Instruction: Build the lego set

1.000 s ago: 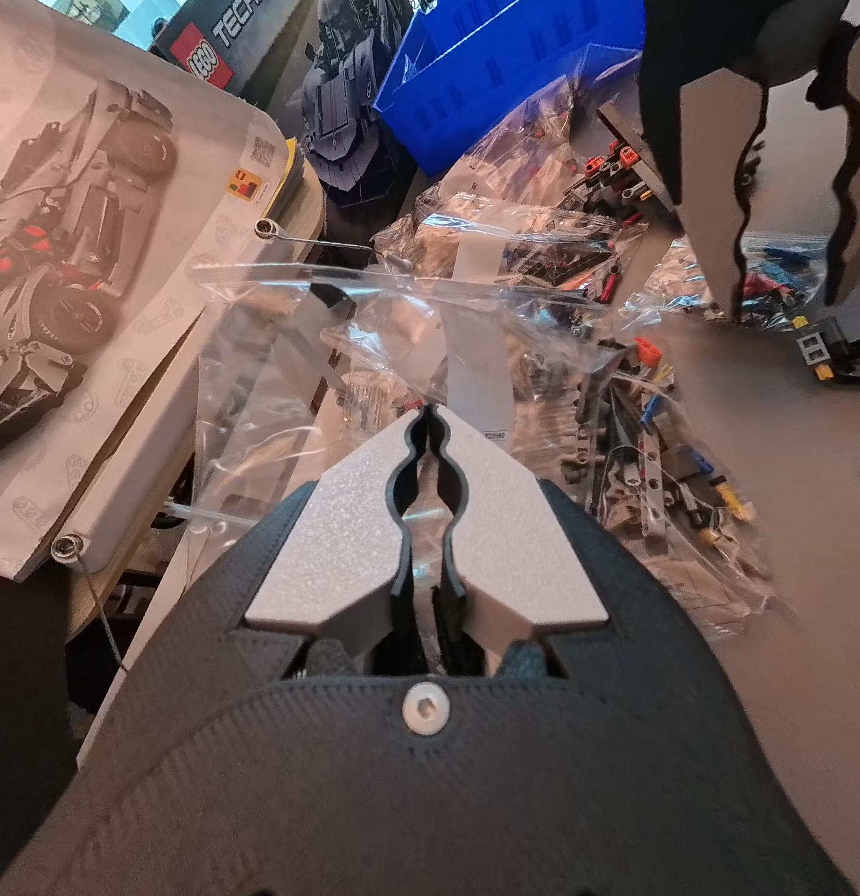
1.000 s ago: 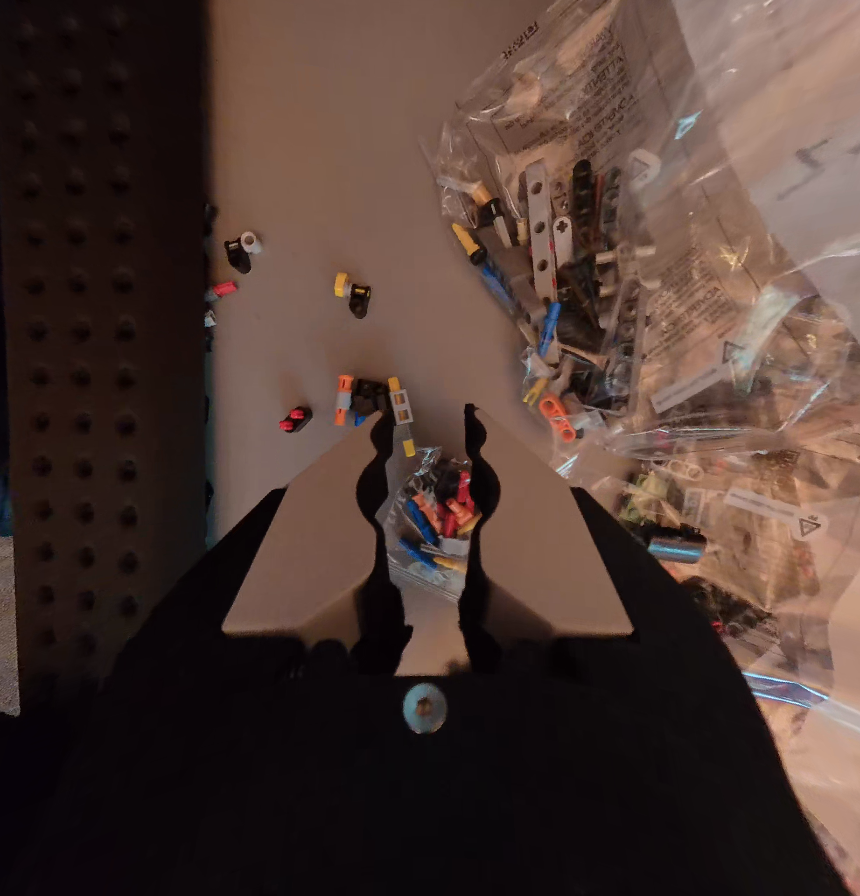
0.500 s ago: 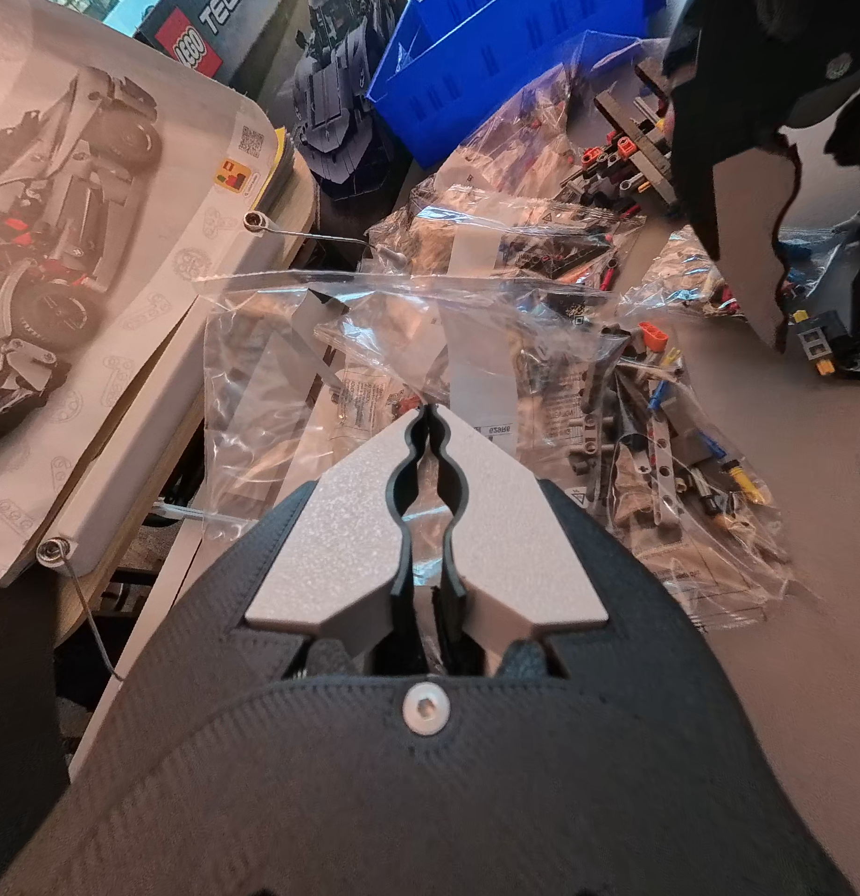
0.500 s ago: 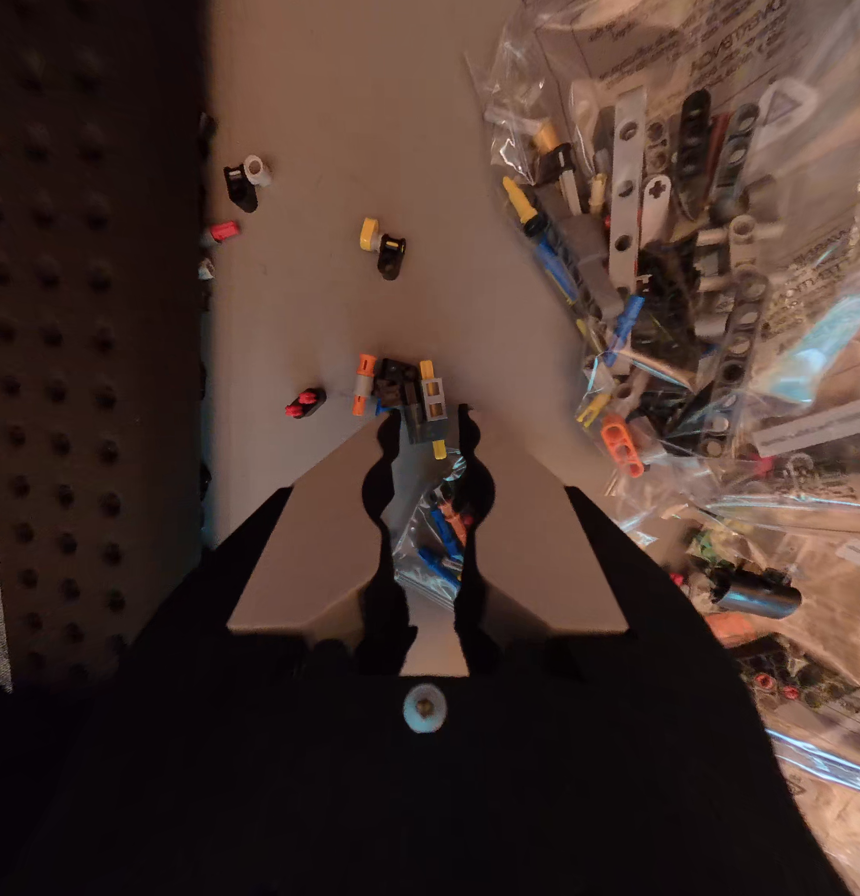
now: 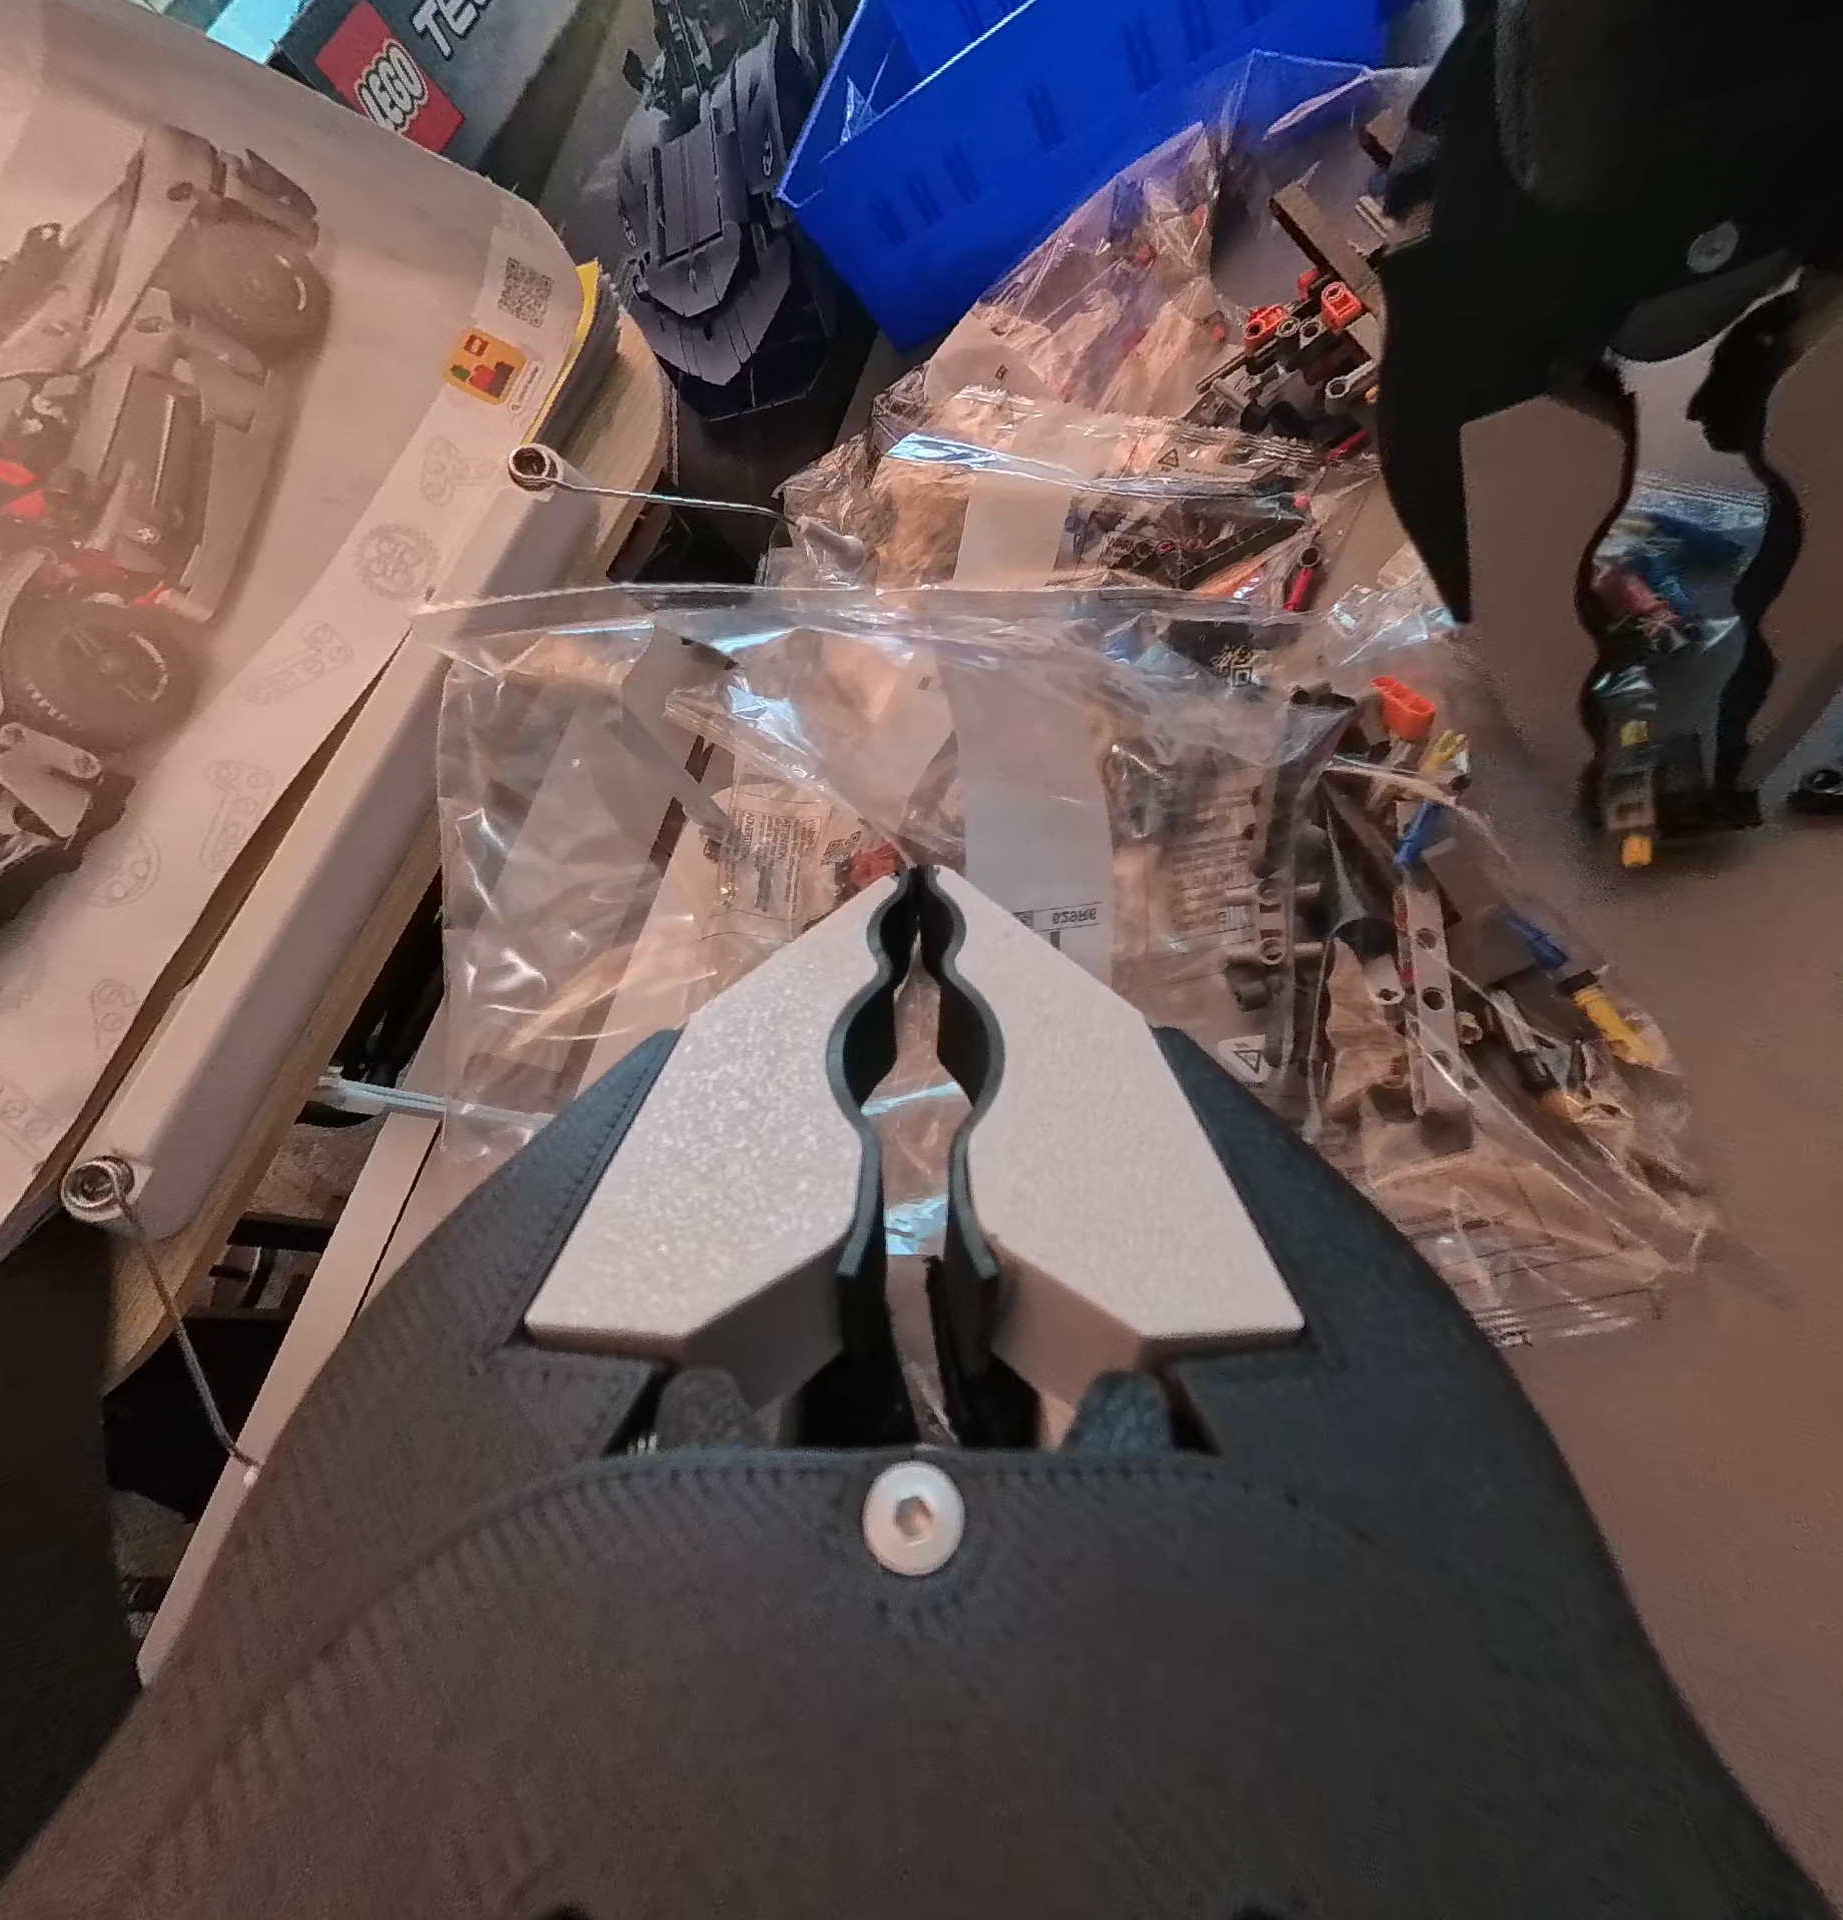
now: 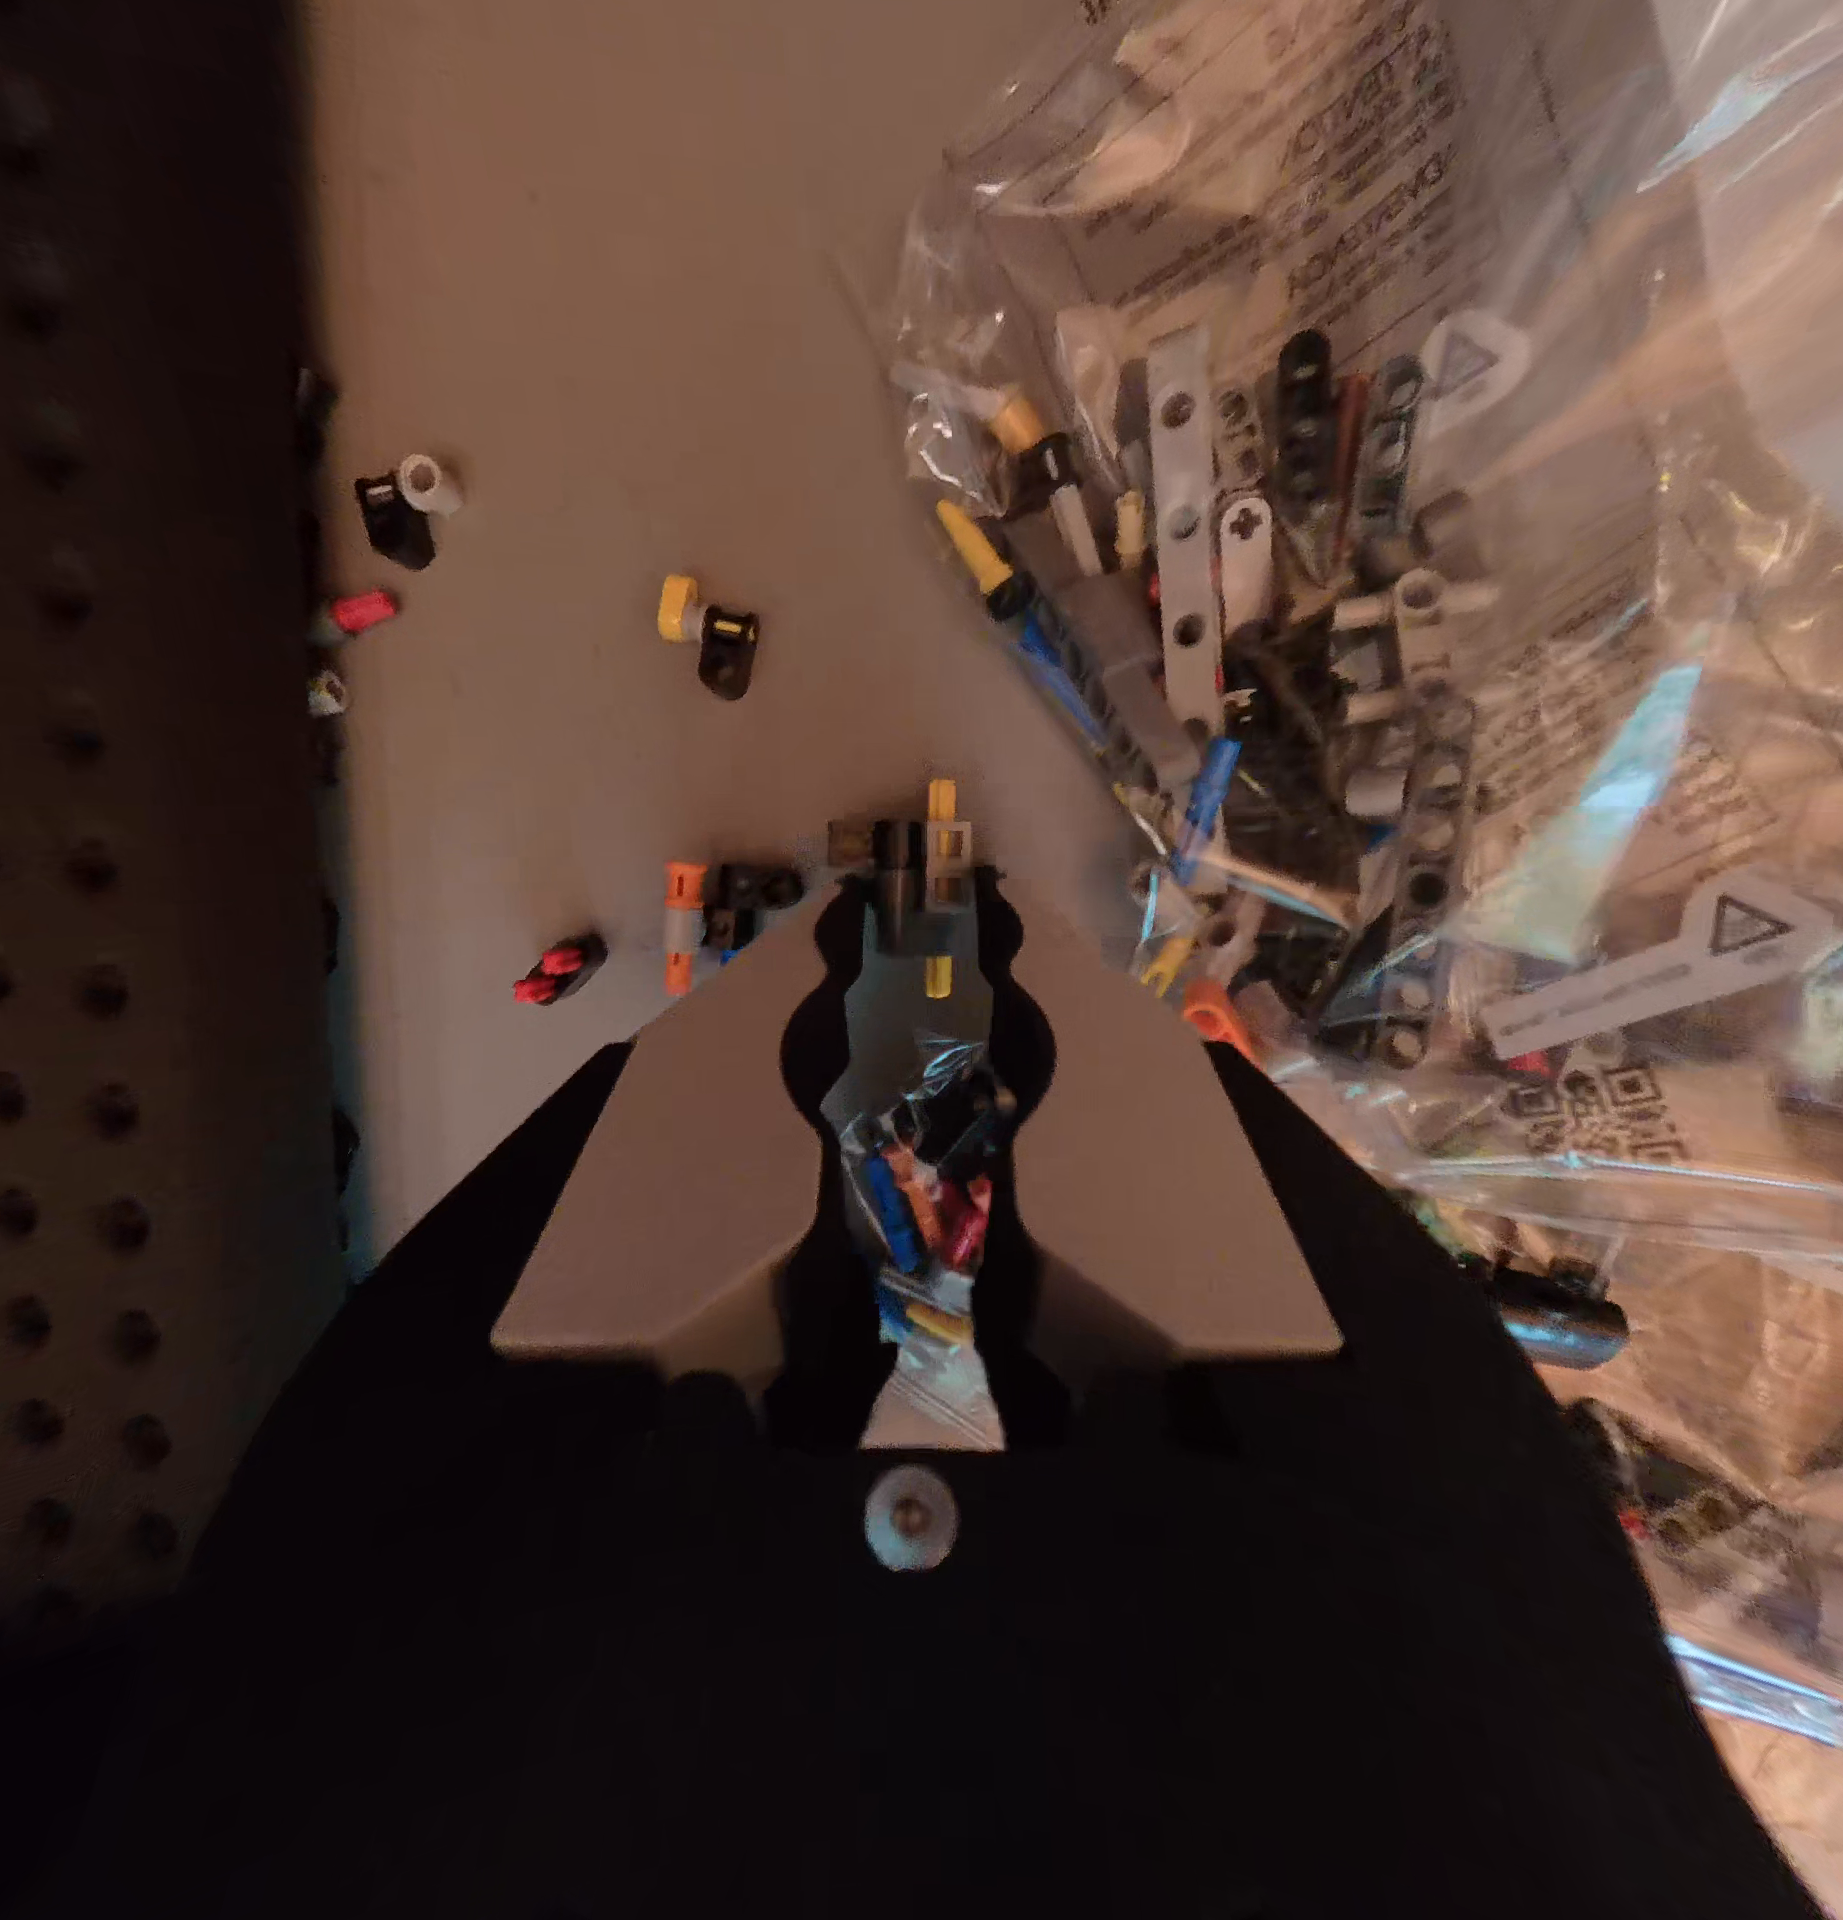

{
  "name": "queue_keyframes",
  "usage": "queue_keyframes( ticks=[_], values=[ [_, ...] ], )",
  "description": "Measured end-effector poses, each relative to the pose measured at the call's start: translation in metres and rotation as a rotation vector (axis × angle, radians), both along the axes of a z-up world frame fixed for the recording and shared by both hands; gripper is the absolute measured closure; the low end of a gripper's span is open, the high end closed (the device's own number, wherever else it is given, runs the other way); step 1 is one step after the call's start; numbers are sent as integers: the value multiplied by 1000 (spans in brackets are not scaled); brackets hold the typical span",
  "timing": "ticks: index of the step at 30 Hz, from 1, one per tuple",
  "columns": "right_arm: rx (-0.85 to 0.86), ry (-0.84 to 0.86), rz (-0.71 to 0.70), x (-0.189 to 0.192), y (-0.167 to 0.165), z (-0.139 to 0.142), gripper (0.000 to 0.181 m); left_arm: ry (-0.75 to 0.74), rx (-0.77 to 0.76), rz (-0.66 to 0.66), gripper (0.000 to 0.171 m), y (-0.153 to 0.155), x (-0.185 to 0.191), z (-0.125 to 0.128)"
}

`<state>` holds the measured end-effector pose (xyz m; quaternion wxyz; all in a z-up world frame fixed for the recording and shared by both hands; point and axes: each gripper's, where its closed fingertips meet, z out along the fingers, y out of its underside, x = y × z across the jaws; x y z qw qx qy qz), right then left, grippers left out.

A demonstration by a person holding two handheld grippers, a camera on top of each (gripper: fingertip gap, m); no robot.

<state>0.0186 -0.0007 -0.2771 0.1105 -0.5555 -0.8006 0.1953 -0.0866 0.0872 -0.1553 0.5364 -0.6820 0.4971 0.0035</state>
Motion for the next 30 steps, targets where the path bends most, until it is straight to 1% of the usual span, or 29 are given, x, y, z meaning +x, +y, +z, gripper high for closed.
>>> queue_keyframes(
  ticks=[2,6,8,11,14,18,21,30],
  values=[
    [34,4,-15,1,4,2,155,1,0,0,171,0,0,0],
    [10,91,-35,4,6,26,155,0,-1,2,171,0,-1,0],
    [4,116,-35,10,5,35,156,2,-2,2,171,1,-1,-1],
    [-34,122,15,22,-9,40,162,1,-4,3,171,1,-2,-2],
    [-74,88,70,34,-26,35,161,4,-7,4,171,2,-2,-3],
    [-75,42,126,41,-41,24,159,13,-11,4,171,3,-1,-5],
    [-90,17,146,43,-47,18,155,16,-13,5,171,3,0,-7],
    [-83,-27,165,44,-51,5,155,21,-18,3,171,3,1,-9]
  ],
)
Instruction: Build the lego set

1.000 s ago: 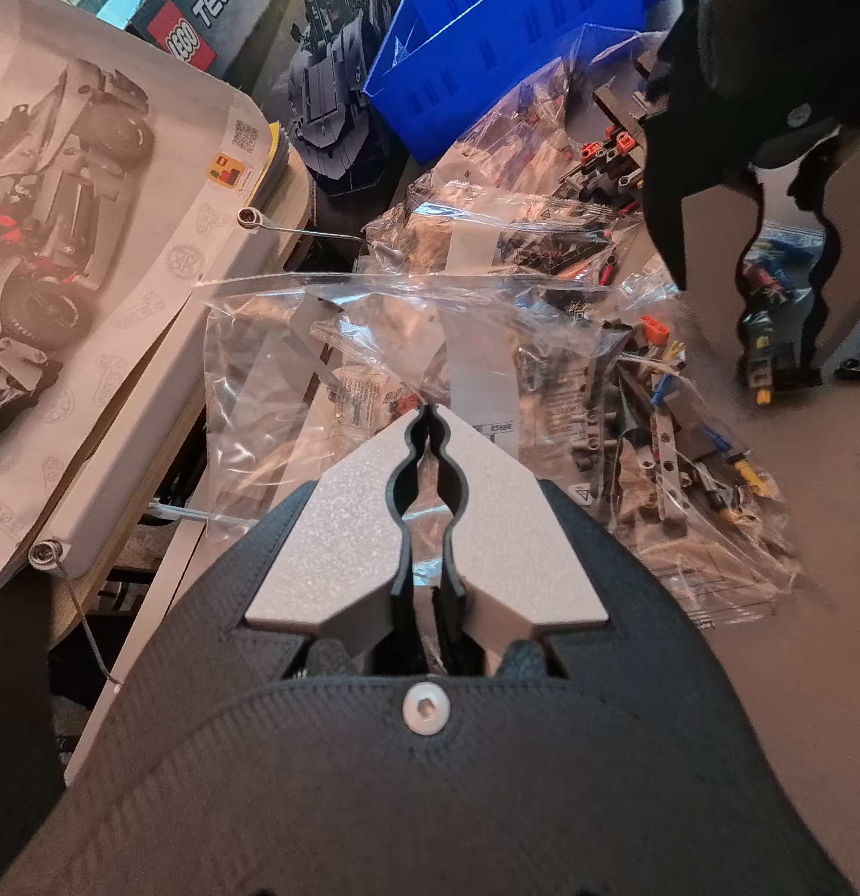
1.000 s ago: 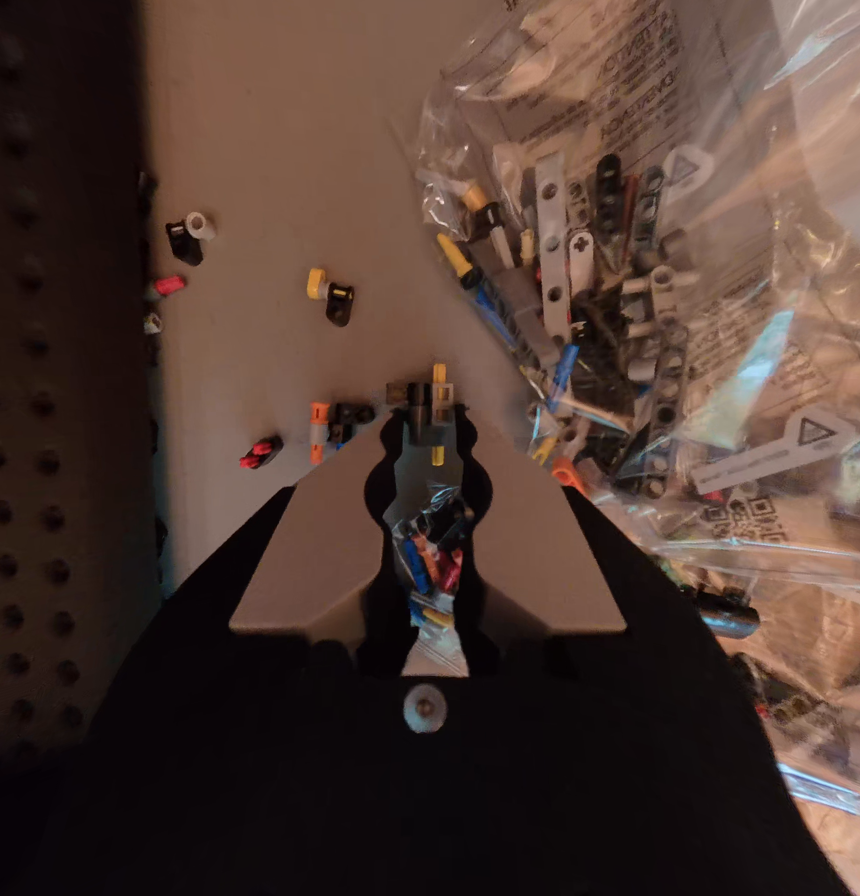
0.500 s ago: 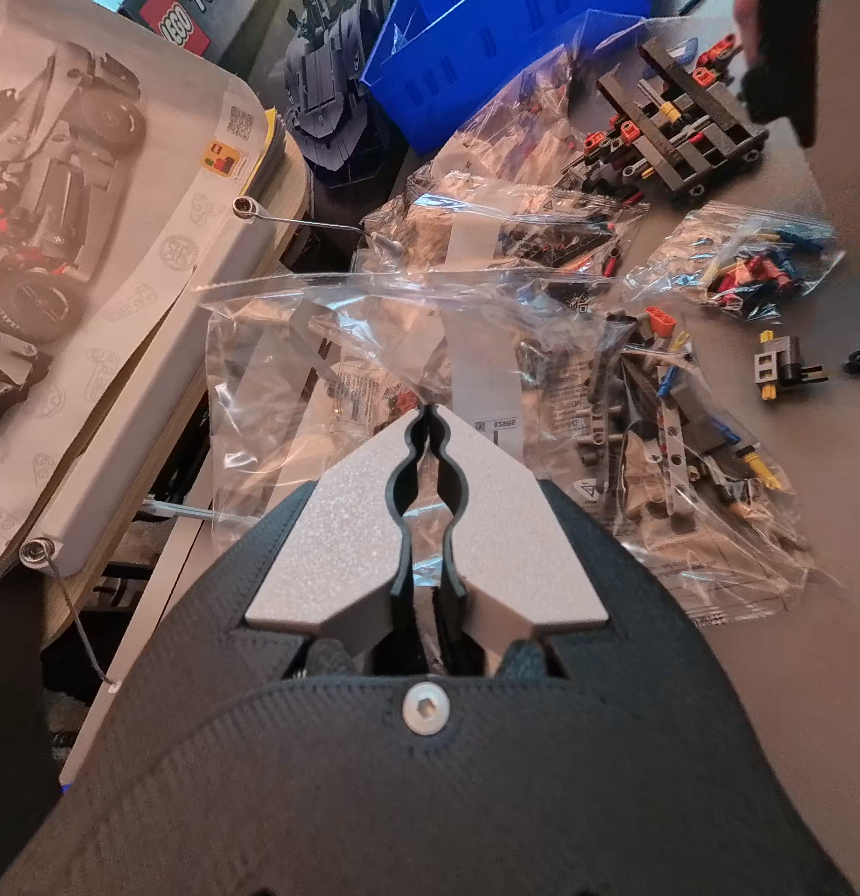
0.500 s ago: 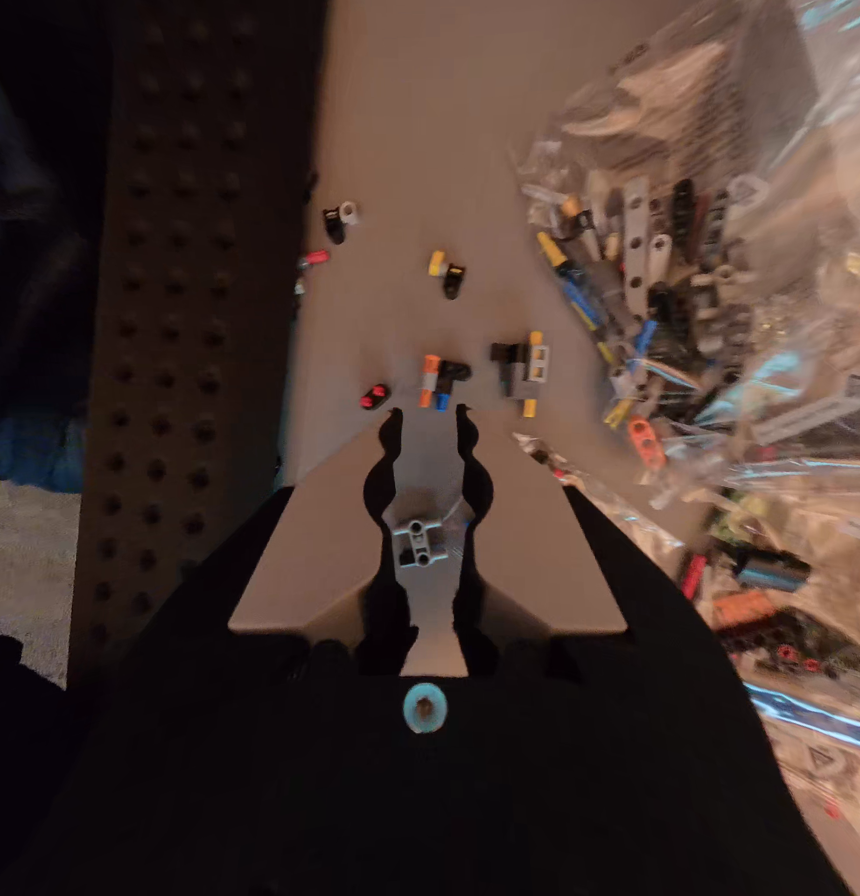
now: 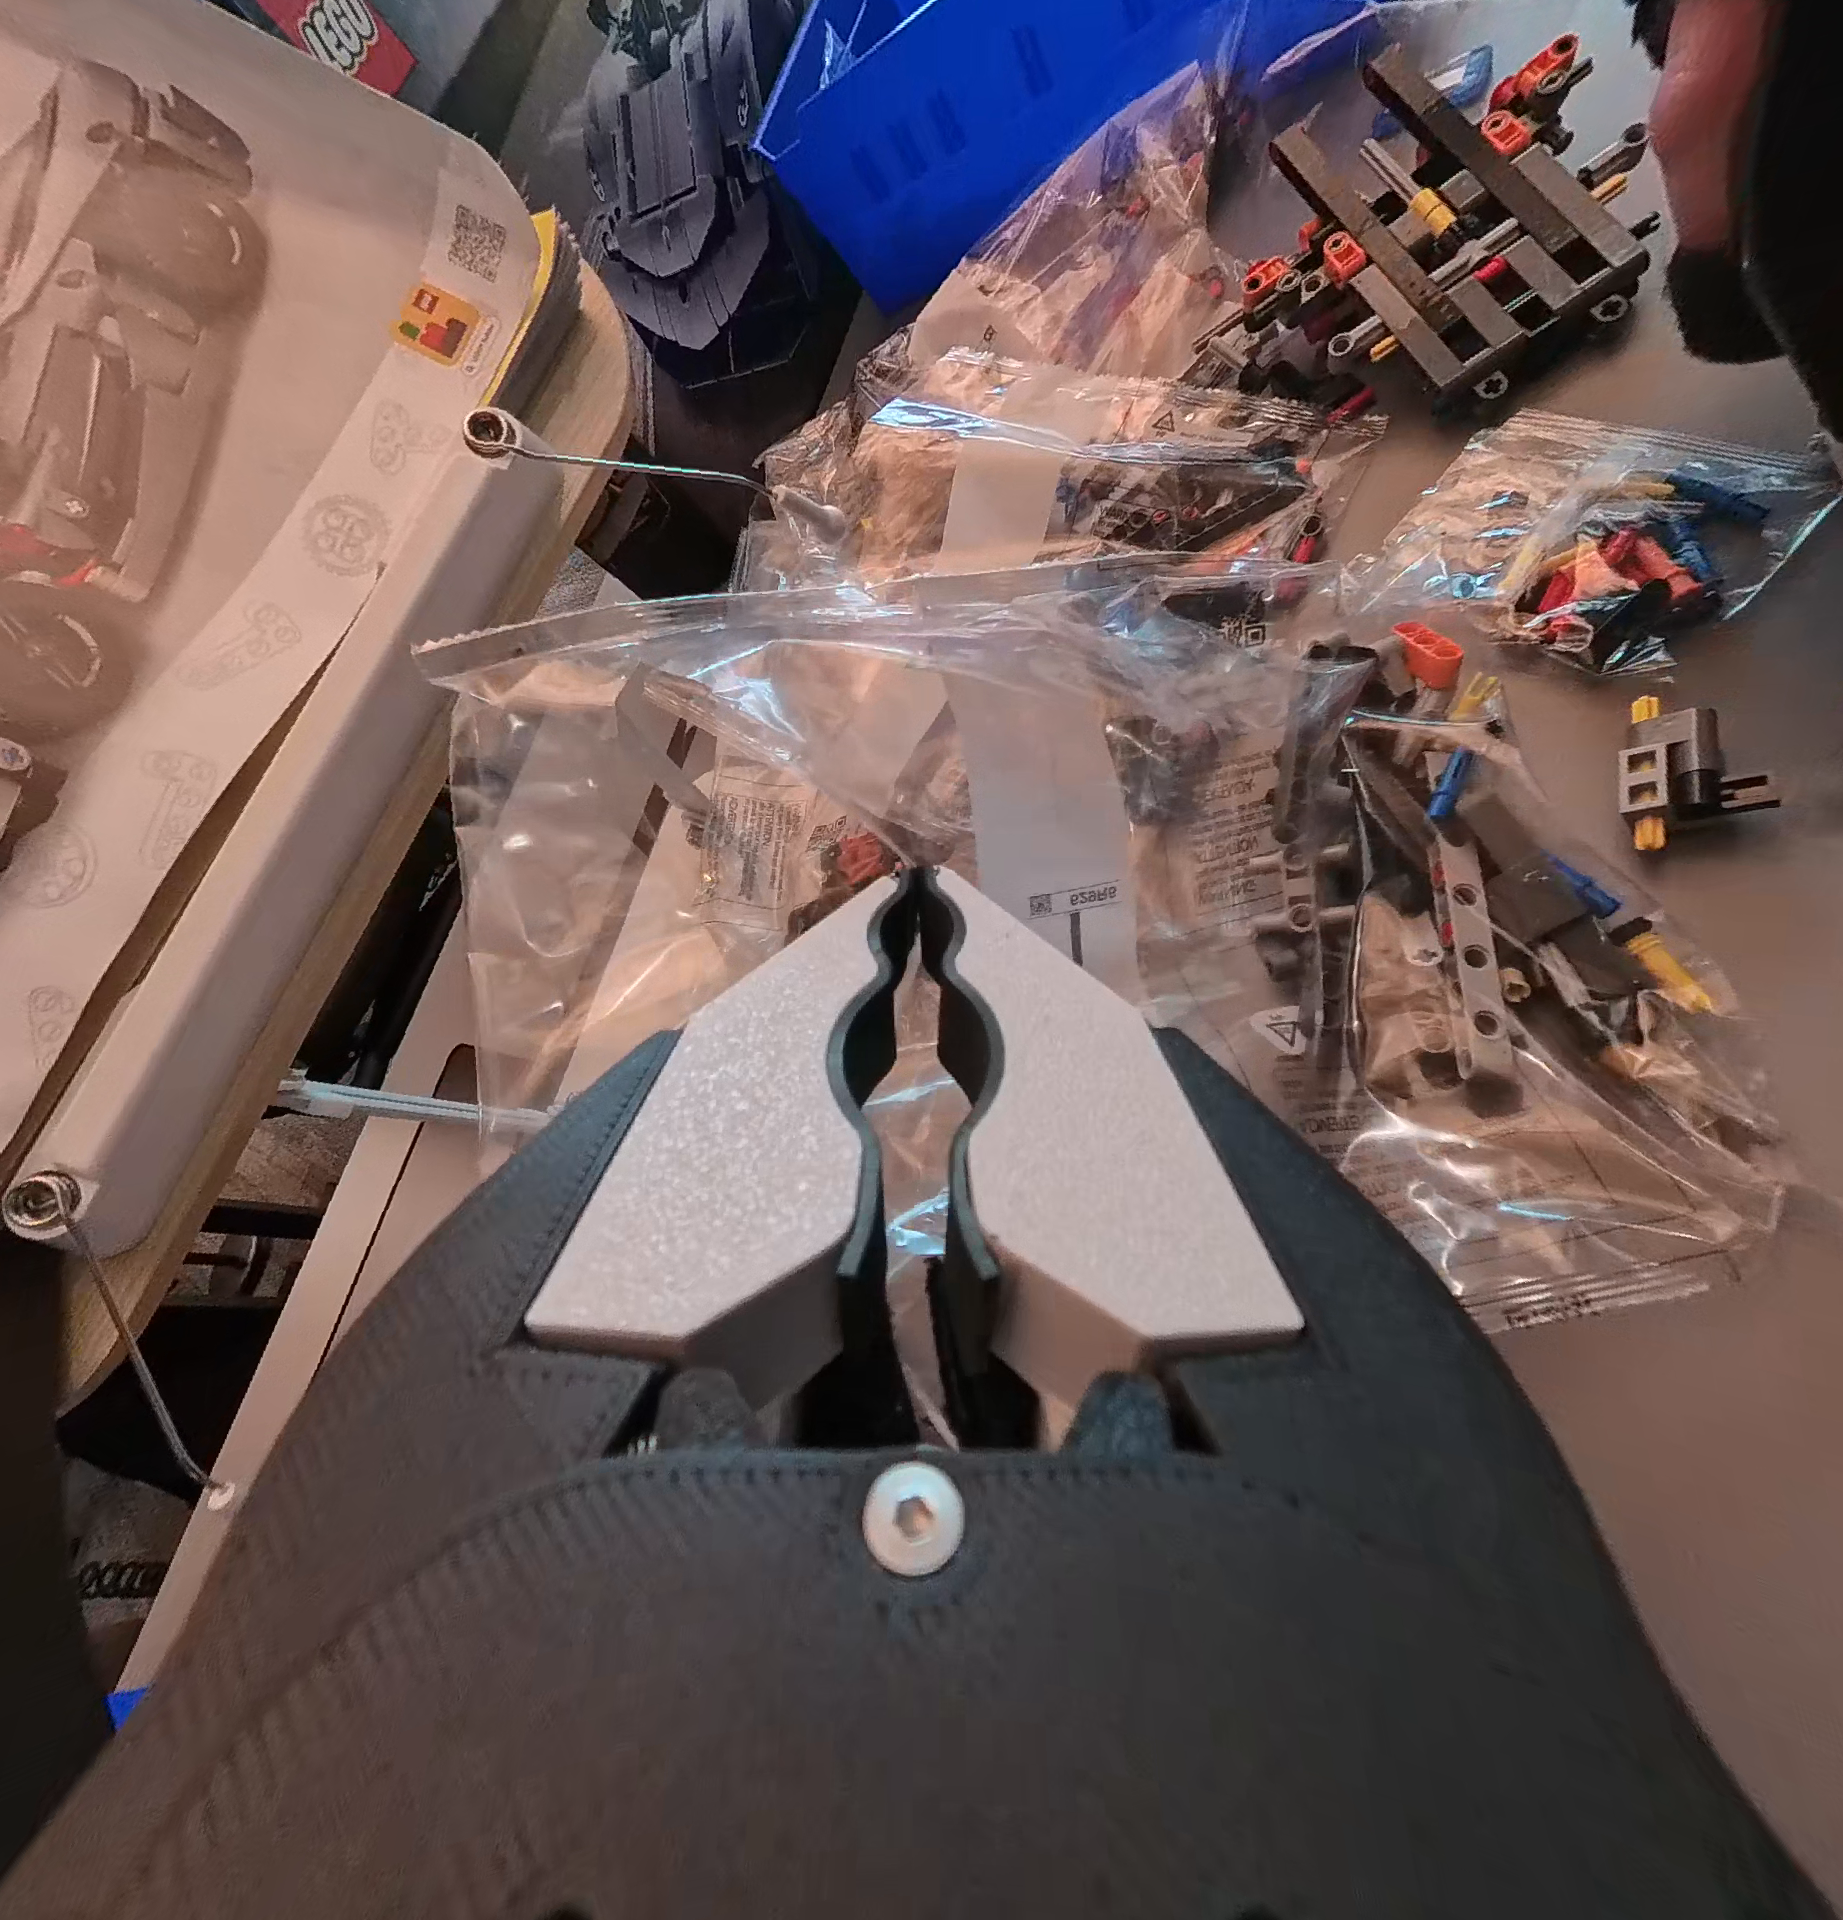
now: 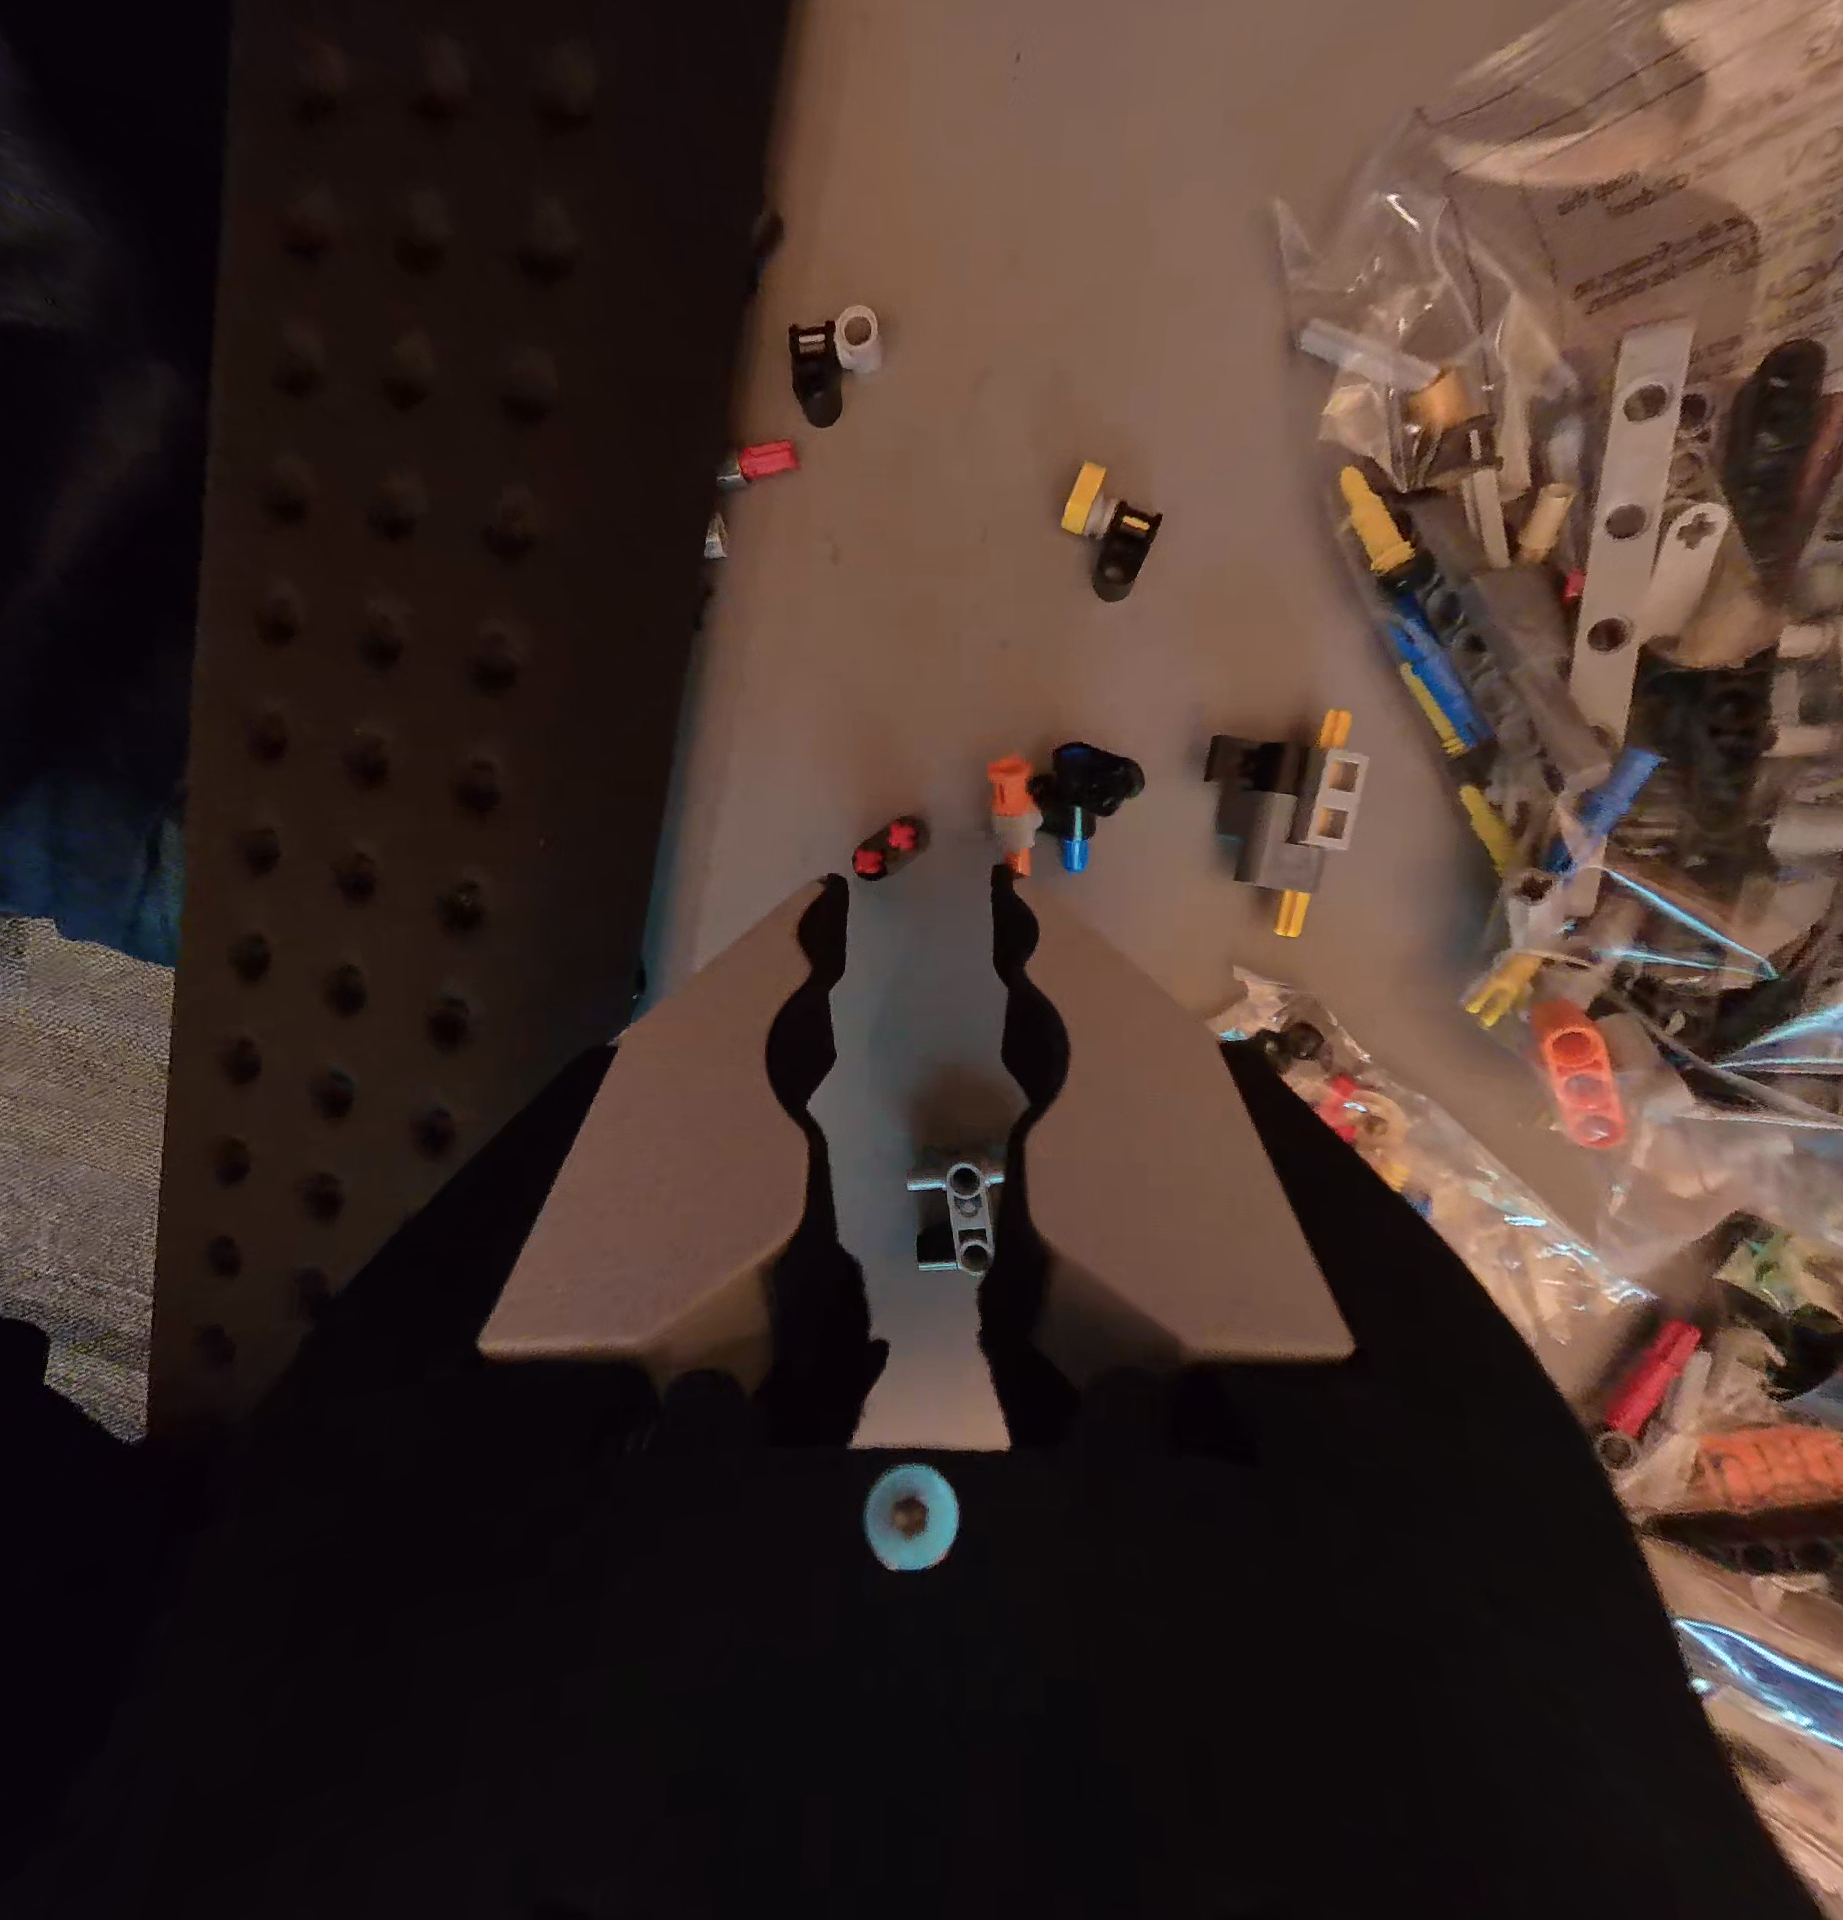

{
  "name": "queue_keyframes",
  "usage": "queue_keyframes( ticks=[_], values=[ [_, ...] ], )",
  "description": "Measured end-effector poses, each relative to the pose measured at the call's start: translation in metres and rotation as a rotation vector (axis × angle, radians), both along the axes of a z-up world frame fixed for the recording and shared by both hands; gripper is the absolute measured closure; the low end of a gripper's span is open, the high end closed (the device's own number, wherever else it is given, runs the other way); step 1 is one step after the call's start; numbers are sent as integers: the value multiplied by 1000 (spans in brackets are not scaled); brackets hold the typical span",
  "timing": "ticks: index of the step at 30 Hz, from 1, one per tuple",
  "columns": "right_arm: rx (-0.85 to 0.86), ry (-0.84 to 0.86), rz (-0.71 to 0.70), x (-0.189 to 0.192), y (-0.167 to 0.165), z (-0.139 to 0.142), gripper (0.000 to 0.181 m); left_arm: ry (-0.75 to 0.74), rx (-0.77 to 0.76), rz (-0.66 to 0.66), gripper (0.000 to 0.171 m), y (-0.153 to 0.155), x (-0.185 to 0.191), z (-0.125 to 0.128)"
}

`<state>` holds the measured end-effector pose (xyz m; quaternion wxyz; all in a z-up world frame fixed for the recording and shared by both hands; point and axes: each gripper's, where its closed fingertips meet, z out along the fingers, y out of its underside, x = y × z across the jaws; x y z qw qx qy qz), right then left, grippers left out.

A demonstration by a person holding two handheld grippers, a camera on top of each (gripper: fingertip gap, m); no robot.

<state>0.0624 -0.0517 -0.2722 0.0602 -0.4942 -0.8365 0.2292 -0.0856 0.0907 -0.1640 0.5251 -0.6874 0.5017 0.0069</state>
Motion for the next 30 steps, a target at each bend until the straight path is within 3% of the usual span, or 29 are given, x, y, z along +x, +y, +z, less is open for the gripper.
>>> queue_keyframes(
  ticks=[18,30],
  values=[
    [10,0,-10,-4,4,-4,173,8,-17,-3,171,0,0,-4],
    [17,21,-18,-7,6,-1,174,11,-22,-5,171,-1,1,-6]
  ],
)
